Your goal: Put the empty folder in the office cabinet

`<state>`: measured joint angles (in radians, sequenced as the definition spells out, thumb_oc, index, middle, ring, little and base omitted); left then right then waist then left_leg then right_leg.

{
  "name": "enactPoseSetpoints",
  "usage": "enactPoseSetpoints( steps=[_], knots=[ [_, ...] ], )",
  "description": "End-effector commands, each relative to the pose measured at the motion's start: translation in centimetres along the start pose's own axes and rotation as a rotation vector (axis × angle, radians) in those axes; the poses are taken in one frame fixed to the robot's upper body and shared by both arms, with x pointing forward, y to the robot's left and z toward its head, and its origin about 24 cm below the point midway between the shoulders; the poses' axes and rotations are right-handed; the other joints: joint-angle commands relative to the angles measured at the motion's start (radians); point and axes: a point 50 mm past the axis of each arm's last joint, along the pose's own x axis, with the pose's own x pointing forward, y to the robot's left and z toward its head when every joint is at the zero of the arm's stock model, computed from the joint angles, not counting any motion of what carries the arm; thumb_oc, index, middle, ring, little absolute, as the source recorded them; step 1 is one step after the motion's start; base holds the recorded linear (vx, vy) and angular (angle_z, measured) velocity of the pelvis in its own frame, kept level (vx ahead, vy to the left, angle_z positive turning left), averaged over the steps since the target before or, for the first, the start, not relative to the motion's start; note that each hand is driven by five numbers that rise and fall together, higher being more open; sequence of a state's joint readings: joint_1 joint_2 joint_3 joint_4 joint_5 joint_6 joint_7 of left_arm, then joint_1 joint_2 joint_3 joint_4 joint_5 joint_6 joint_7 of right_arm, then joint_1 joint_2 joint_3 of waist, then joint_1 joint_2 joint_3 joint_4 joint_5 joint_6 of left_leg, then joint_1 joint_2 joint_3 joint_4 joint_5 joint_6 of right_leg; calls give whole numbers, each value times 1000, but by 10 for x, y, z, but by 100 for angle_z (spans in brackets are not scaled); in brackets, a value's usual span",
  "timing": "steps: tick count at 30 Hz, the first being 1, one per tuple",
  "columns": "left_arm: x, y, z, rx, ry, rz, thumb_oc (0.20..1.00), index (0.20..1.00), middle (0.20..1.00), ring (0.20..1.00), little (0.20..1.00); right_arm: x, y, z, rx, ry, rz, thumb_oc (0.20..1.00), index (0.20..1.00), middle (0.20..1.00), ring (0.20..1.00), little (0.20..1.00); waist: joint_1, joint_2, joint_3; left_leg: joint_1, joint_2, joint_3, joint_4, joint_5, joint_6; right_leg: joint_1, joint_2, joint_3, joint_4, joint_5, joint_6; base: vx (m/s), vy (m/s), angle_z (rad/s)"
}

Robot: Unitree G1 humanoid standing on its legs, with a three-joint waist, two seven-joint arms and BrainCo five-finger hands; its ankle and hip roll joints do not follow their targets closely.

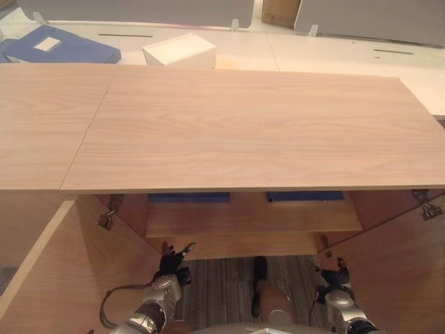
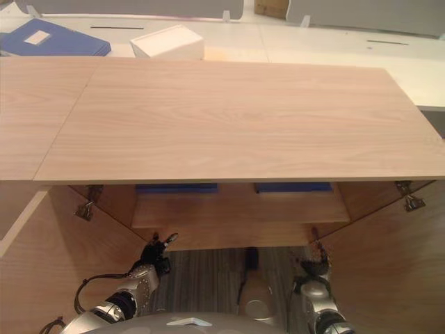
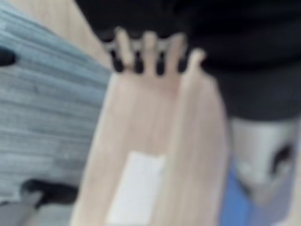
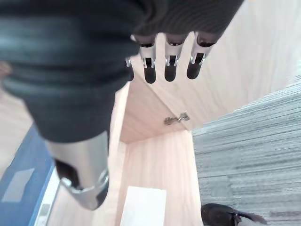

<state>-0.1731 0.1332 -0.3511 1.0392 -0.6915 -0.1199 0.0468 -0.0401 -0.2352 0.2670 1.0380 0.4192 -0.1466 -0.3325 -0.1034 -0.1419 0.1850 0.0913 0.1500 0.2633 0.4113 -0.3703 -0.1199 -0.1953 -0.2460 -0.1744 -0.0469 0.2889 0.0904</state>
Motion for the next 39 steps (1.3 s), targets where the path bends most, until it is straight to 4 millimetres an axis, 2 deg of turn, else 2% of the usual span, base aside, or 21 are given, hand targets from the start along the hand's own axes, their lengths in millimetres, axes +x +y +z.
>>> enactPoseSetpoints(
  steps=[1,4,6,8,10,11,12,13,14,15,17,18,21,24,26,27,28,30,32,34,39],
  knots=[
    [2,-2,22,89,-64,-74,1000,1000,1000,1000,1000,14,-18,44,90,-102,-62,1000,1000,1000,1000,1000,-9,55,85,112,-82,-22,-93,-71,182,-78,-10,-16,-40,-79,147,-119,122,-9],
    [1,0,17,109,-50,-91,1000,1000,1000,1000,1000,14,-20,39,108,-88,-64,1000,1000,1000,1000,1000,0,57,89,109,-97,-5,-101,-53,184,-67,2,-61,-40,-92,145,-113,61,-19],
    [-3,8,9,123,-39,-70,1000,1000,1000,1000,1000,14,-15,36,90,-77,-41,1000,1000,1000,1000,1000,24,59,95,134,-104,55,-128,-26,176,-41,-16,-162,-36,-57,138,-129,2,-42],
    [-5,14,6,104,-36,-43,1000,1000,1000,1000,1000,13,-11,35,51,-76,-16,1000,1000,1000,1000,1000,29,64,93,139,-107,76,-153,-6,188,-13,-33,-172,39,-59,125,-181,-42,-76],
    [-6,19,3,79,-40,-31,1000,1000,1000,1000,1000,13,-6,34,3,-82,45,1000,1000,1000,1000,1000,34,85,76,100,-81,81,-179,50,199,17,-58,-90,252,-152,79,-274,-131,-79],
    [-6,19,4,66,-46,-32,1000,1000,1000,1000,1000,13,-3,35,-22,-86,92,1000,1000,1000,1000,1000,35,103,67,66,-47,70,-184,89,198,39,-60,-35,352,-230,48,-217,-217,-2],
    [-6,19,5,60,-53,-30,1000,1000,1000,1000,1000,12,-1,34,-40,-86,119,1000,1000,1000,1000,1000,36,110,63,53,-35,63,-188,104,198,46,-60,-16,381,-257,40,-286,-299,53],
    [-5,17,12,60,-71,-24,1000,1000,1000,1000,1000,12,3,35,-56,-80,155,1000,1000,1000,1000,1000,38,125,54,15,-2,25,-206,146,194,70,-38,45,469,-354,22,-271,-291,57],
    [-3,15,16,58,-81,-27,1000,1000,1000,1000,1000,11,6,35,-63,-67,178,1000,1000,1000,1000,1000,38,127,51,-3,8,5,-215,163,191,86,-20,62,472,-393,18,-334,-523,55],
    [-2,11,24,67,-99,-21,1000,1000,1000,1000,1000,10,12,37,-90,-61,198,1000,1000,1000,1000,1000,43,103,43,-34,9,-17,-207,158,175,170,45,54,329,-418,8,-245,-520,28],
    [-2,8,23,27,-106,-14,1000,1000,1000,1000,1000,9,13,37,-186,-72,230,1000,1000,1000,1000,1000,51,90,47,-55,12,-11,-186,179,141,210,68,38,228,-387,2,-244,-414,9],
    [-3,4,27,2,-127,-46,1000,1000,1000,1000,1000,8,16,43,-240,-108,253,1000,1000,1000,1000,1000,59,83,60,-94,31,0,-171,236,114,211,87,36,177,-348,-14,-297,-263,-27],
    [-6,3,35,23,-149,-84,1000,1000,1000,1000,1000,6,7,54,-277,-148,246,1000,1000,1000,1000,1000,61,82,86,-130,50,-16,-180,286,78,217,114,19,104,-322,-28,-320,-194,-31],
    [-16,31,18,-2,-164,-102,1000,1000,1000,1000,1000,6,-12,50,-266,-151,218,1000,1000,1000,1000,1000,63,87,90,-139,-5,-47,-184,264,91,199,117,2,80,-308,-34,-291,-43,-51],
    [-29,47,-10,23,-158,-143,1000,1000,1000,1000,1000,7,-26,39,-219,-142,139,1000,1000,1000,1000,1000,72,86,90,-148,-97,-57,-133,201,121,205,130,-13,34,-290,-41,-259,-50,-64],
    [-30,48,-12,23,-159,-144,1000,1000,1000,1000,1000,7,-26,38,-215,-140,133,1000,1000,1000,1000,1000,74,87,90,-148,-105,-58,-129,196,124,206,132,-13,31,-288,-41,-242,-25,-16],
    [-37,54,-25,15,-155,-147,1000,1000,1000,1000,1000,6,-26,29,-189,-135,101,1000,1000,1000,1000,1000,83,92,80,-146,-180,-78,-105,158,150,211,153,-7,11,-278,-39,-183,7,-11],
    [-38,55,-28,15,-155,-148,1000,1000,1000,1000,1000,5,-25,27,-190,-136,93,1000,1000,1000,1000,1000,86,95,78,-142,-202,-92,-106,149,158,212,161,1,7,-275,-38,-128,28,-22],
    [-40,56,-29,-1,-163,-149,1000,1000,1000,1000,1000,3,-21,21,-167,-130,66,1000,1000,1000,1000,1000,88,105,68,-129,-255,-141,-145,147,175,199,182,25,2,-261,-33,-150,127,-55],
    [-39,59,-27,-7,-168,-149,1000,1000,1000,1000,1000,1,-19,14,-130,-128,14,1000,1000,1000,1000,1000,71,126,56,-78,-254,-150,-287,186,191,166,206,49,2,-247,-20,-173,161,-16],
    [-37,58,-16,15,-193,-175,1000,1000,1000,1000,1000,-1,-29,15,55,-152,-165,1000,1000,1000,1000,1000,48,142,72,-34,-242,-154,-440,252,198,92,227,65,20,-203,8,-175,72,-16]
  ],
)
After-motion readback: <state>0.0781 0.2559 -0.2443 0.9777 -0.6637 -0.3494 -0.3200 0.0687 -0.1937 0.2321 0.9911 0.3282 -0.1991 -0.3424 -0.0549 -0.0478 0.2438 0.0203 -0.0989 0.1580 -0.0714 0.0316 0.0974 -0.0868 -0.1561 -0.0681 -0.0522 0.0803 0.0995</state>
